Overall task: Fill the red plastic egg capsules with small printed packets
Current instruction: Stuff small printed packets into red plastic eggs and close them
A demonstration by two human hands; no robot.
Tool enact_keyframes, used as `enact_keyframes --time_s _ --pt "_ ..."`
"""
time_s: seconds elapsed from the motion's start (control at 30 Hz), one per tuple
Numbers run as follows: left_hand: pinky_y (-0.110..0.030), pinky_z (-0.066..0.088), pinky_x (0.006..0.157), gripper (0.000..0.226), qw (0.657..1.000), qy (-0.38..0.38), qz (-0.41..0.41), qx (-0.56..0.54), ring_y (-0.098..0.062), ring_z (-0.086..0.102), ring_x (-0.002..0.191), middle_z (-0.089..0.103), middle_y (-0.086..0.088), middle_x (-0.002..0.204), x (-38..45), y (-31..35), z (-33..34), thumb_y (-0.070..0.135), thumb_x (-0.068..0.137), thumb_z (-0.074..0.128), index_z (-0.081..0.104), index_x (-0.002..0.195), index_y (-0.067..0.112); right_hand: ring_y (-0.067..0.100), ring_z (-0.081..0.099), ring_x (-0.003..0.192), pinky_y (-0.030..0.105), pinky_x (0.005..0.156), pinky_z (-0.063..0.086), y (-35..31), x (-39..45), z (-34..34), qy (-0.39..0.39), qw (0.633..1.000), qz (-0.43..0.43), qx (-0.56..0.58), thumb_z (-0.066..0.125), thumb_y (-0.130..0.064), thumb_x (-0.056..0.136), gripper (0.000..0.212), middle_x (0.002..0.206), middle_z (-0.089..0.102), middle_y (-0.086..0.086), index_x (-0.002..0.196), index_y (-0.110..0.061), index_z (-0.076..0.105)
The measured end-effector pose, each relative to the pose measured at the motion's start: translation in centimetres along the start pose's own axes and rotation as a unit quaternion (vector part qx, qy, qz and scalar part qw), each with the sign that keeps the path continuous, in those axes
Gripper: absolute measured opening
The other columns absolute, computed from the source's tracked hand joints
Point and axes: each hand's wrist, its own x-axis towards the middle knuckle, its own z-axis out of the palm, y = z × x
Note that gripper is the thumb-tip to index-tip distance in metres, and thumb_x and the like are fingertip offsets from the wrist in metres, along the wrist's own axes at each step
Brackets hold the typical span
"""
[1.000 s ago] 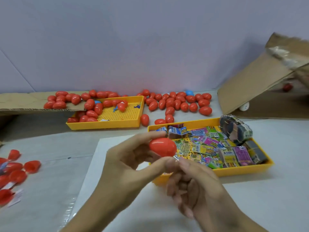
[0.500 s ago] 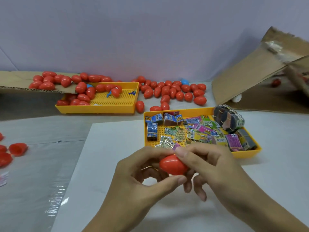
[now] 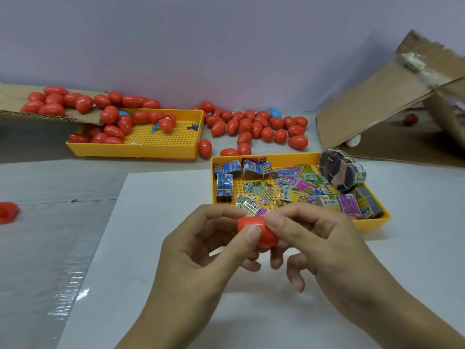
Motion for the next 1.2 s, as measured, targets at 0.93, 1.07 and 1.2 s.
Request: enact_keyframes --time_s 0.93,1.07,1.2 --pt "-0.027 0.054 0.059 0.043 0.995 0.0 -0.103 -0.006 -0.022 0.064 0.057 0.066 -0.011 0.066 0.6 0.2 -0.6 0.056 0.067 0.071 0.077 0.083 0.017 0.016 0.054 0.041 0.018 0.035 0.034 -0.3 -0.4 0.4 -0.065 0.996 0.061 -0.019 0.068 -0.037 0.079 0.019 0.06 0.067 0.01 0.079 -0.019 0.075" --pt "-0.026 0.053 0.056 0.045 0.993 -0.007 -0.113 -0.03 -0.023 0.064 0.056 0.064 -0.014 0.066 0.6 0.3 -0.6 0.054 0.068 0.07 0.077 0.088 0.015 0.015 0.057 0.044 0.019 0.036 0.036 -0.1 -0.5 0.2 -0.046 0.998 0.015 -0.046 0.075 -0.028 0.074 0.024 0.064 0.069 0.01 0.098 -0.028 0.075" --pt "-0.029 0.059 0.068 0.032 0.996 -0.022 -0.076 -0.05 -0.029 0.074 0.077 0.075 -0.012 0.091 0.6 0.2 -1.0 0.036 0.069 0.076 0.077 0.096 0.018 0.019 0.064 0.052 0.023 0.037 0.041 0.1 -0.3 0.1 -0.036 0.999 -0.012 -0.035 0.072 -0.012 0.073 0.039 0.074 0.07 0.014 0.107 -0.031 0.075"
